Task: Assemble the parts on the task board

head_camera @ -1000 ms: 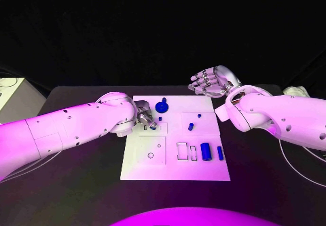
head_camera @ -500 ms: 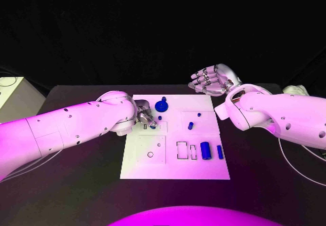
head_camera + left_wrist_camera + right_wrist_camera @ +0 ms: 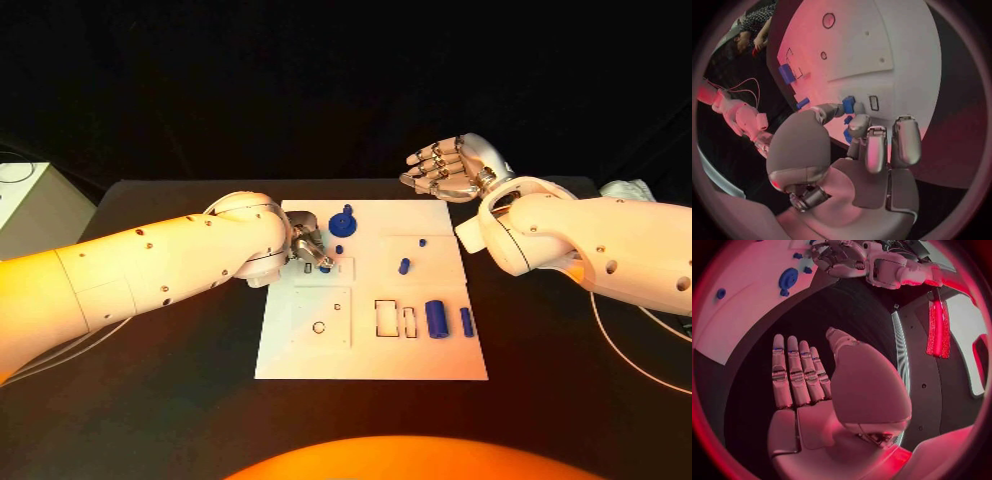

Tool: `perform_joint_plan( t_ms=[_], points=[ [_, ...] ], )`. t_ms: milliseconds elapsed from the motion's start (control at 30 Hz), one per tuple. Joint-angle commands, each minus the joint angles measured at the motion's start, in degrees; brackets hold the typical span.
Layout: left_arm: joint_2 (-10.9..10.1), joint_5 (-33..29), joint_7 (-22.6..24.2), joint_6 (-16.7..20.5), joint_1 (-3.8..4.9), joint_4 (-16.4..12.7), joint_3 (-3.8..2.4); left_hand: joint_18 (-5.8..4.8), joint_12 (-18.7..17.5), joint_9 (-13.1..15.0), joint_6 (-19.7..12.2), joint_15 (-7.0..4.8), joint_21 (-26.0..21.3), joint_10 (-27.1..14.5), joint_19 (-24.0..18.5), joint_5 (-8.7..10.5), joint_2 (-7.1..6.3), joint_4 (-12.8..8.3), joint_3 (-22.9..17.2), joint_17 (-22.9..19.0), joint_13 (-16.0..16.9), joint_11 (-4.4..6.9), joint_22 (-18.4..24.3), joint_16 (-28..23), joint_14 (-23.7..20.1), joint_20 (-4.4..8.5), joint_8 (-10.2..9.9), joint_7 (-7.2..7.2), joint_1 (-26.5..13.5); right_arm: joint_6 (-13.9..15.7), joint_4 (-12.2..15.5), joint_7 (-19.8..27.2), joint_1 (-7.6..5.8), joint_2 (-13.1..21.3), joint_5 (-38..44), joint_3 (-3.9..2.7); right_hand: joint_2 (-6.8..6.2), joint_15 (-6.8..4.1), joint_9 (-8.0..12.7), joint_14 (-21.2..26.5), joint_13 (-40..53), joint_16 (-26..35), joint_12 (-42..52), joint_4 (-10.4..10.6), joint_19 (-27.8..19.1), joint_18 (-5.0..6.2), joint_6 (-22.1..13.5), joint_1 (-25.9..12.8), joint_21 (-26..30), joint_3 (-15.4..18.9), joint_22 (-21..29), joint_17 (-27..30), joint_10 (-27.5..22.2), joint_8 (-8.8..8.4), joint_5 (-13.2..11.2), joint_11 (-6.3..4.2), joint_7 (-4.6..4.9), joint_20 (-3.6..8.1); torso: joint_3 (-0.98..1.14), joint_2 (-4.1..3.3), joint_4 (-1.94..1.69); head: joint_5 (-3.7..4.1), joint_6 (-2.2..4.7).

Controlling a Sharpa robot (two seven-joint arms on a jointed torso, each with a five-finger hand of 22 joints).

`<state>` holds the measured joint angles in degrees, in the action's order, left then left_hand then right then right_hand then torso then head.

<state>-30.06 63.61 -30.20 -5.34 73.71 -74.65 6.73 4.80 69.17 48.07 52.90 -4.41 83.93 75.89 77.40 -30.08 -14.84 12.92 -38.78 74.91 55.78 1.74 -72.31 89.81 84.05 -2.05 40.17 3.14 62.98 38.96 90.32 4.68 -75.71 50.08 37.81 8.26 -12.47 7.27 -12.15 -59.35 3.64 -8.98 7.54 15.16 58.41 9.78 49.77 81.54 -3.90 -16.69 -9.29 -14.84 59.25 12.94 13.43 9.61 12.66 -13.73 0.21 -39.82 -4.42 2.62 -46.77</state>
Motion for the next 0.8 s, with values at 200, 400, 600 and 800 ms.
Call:
perform_joint_plan(
  t_ms=[200,400,600,800],
  points=[
    [0.25,-0.25,0.07,-1.59,-0.32,-0.04,0.19,-0.92,-0.04,0.41,0.41,-0.48,-0.10,0.43,0.15,1.01,0.66,-10.22,-8.16,15.09,-0.24,0.38,0.06,0.19,5.95,0.27,0.17,-1.30,-1.21,0.18,0.03,0.97,0.02,-0.04,-0.14,-0.01,0.00,0.42,0.17,0.30,-0.05,0.56,-0.50,-0.28,-0.74,0.72,0.13,0.31,0.31,0.21,0.39,0.35,0.04,-0.52,0.27,0.35,0.40,-0.14,0.03,0.01,-0.01,0.03,0.00],
    [0.27,-0.27,0.09,-1.28,-0.32,0.10,0.19,-0.94,-0.09,0.48,0.87,-0.75,-0.36,0.30,0.19,1.47,1.23,-7.75,-3.27,15.09,-0.20,0.61,0.14,0.19,5.95,0.52,-0.50,-1.72,-2.25,0.09,0.04,1.03,0.02,-0.02,-0.19,-0.01,0.00,0.63,0.31,0.52,-0.03,1.17,-0.98,-0.25,-1.50,0.70,0.10,0.13,0.36,0.67,1.15,0.88,0.05,-0.76,0.23,0.49,0.54,-0.38,0.02,-0.01,0.01,0.08,0.09],
    [0.23,-0.28,0.09,-1.21,-0.32,0.23,0.20,-0.96,0.03,0.32,1.79,-0.81,-0.59,0.07,0.30,1.87,1.61,-4.26,3.87,15.09,0.07,0.66,0.19,0.19,5.95,0.62,-1.44,-1.78,-2.87,-0.06,0.04,1.07,0.03,-0.01,-0.24,-0.01,0.19,0.96,0.54,0.68,-0.01,2.06,-1.66,-0.25,-3.51,0.68,0.17,0.10,0.43,1.53,2.57,1.71,0.15,-1.12,0.26,0.67,0.68,-0.85,0.00,-0.01,0.04,0.07,0.06],
    [0.16,-0.28,0.09,-1.21,-0.32,0.30,0.20,-0.94,-0.03,0.28,2.06,-0.77,-0.72,-0.09,0.30,2.05,1.80,-2.16,7.44,15.09,0.07,0.60,0.25,0.19,5.95,0.64,-1.95,-1.69,-2.77,-0.18,0.04,1.05,0.03,0.02,-0.26,-0.01,0.54,1.33,0.85,0.49,-0.01,3.08,-2.56,-0.16,-6.86,0.72,0.29,0.29,0.43,2.79,4.55,2.74,0.20,-1.61,0.35,0.86,0.80,-1.57,-0.01,-0.02,0.03,0.07,0.10]
  ],
)
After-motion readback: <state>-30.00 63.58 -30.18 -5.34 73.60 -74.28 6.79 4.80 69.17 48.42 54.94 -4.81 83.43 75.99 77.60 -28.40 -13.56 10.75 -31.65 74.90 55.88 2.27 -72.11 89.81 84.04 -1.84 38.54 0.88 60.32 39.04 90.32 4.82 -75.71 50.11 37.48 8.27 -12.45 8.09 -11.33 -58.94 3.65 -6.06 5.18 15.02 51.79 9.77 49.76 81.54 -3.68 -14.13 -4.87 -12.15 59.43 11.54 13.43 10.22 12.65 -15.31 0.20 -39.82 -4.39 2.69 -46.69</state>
